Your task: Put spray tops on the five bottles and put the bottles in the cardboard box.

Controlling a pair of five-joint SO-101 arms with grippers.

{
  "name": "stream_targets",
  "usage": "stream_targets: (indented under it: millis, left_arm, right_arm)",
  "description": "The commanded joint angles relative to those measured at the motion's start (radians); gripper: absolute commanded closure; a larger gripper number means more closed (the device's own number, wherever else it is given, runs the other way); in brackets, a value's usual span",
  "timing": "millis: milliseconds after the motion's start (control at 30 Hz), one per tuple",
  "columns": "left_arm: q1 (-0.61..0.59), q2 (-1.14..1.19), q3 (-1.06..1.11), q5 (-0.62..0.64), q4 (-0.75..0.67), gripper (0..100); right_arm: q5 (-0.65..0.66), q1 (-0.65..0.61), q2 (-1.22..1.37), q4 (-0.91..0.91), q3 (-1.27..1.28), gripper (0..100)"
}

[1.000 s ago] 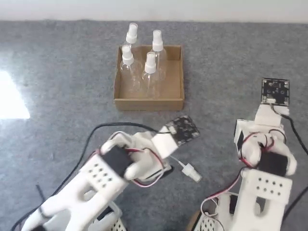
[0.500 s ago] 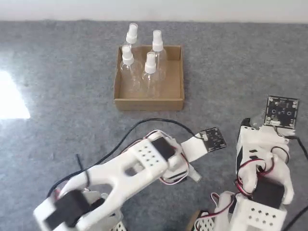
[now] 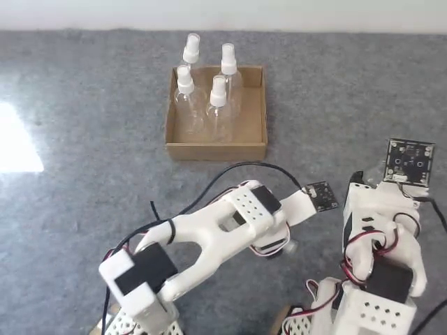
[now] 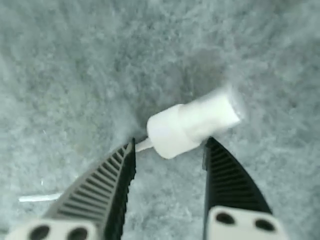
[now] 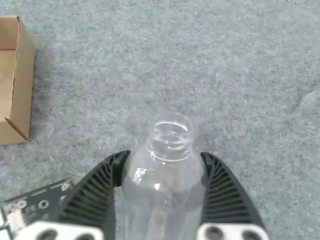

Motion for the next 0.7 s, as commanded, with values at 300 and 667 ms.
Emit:
stream_targets:
  millis: [300, 667]
  left_arm:
    - [0.002, 0.031, -0.081, -0.002, 0.038, 94]
    - [-0.005, 0.023, -0.085, -0.002, 0.084, 99]
  right_arm:
    - [0.000, 0.010, -0.018, -0.019, -0.009, 92.4]
    - [0.000, 0.008, -0.018, -0.019, -0.009, 92.4]
